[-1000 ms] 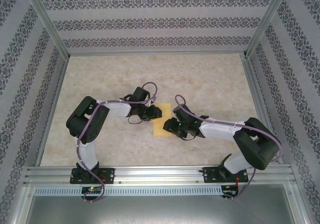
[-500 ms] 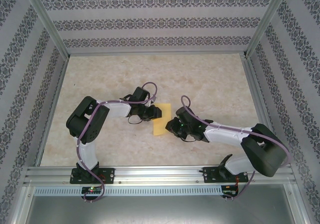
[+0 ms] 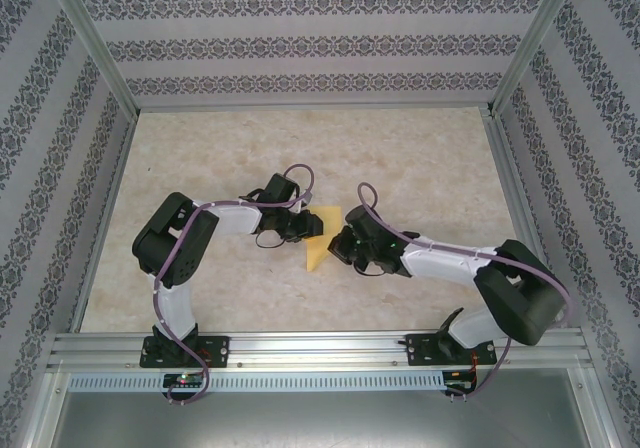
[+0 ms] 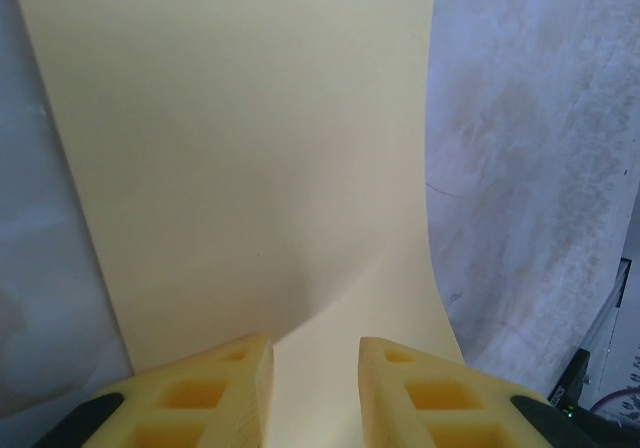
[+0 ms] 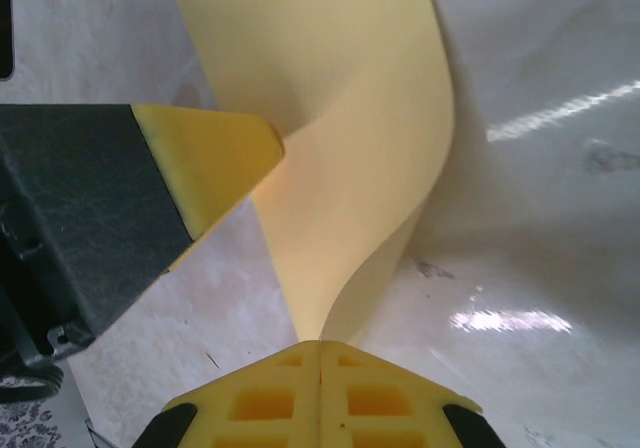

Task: Fold a paper plane with a square sheet of paper (pick it up from the middle)
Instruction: Third fold the triangle at the center of the table.

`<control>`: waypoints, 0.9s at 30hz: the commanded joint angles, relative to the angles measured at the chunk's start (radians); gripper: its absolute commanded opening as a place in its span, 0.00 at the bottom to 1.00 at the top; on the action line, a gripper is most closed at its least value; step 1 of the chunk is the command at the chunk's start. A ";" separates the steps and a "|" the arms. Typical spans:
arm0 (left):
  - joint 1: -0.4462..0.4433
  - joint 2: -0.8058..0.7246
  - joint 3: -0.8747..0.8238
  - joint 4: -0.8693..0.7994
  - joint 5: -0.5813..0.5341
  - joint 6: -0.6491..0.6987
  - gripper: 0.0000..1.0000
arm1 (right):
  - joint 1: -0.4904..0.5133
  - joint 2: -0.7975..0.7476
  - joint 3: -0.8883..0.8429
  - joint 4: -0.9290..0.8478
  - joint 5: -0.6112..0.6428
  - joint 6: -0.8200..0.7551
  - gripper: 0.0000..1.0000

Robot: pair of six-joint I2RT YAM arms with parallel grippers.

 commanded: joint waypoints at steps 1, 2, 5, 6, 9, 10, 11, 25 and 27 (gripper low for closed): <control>0.009 -0.066 0.007 -0.008 0.000 0.020 0.31 | 0.000 0.043 0.046 -0.001 -0.005 -0.034 0.00; 0.014 -0.083 0.009 -0.010 -0.014 0.023 0.31 | -0.002 0.053 0.052 0.000 -0.006 -0.037 0.00; 0.030 -0.105 0.012 -0.034 -0.072 0.040 0.30 | -0.003 0.073 0.072 -0.008 -0.005 -0.053 0.00; 0.035 -0.102 0.016 -0.041 -0.082 0.048 0.29 | -0.005 0.080 0.079 -0.009 -0.006 -0.057 0.00; 0.041 -0.067 0.032 -0.053 -0.076 0.055 0.27 | -0.009 0.094 0.097 -0.011 -0.006 -0.072 0.00; 0.042 -0.052 0.038 -0.053 -0.071 0.056 0.26 | -0.011 0.102 0.103 -0.012 -0.008 -0.078 0.00; 0.042 -0.039 0.043 -0.054 -0.067 0.056 0.24 | -0.012 0.107 0.109 -0.014 -0.009 -0.081 0.00; 0.042 0.038 0.086 -0.102 -0.055 0.080 0.17 | -0.018 0.194 0.184 -0.043 -0.028 -0.111 0.01; 0.042 0.038 0.084 -0.106 -0.057 0.080 0.17 | -0.017 0.203 0.192 -0.044 -0.031 -0.118 0.01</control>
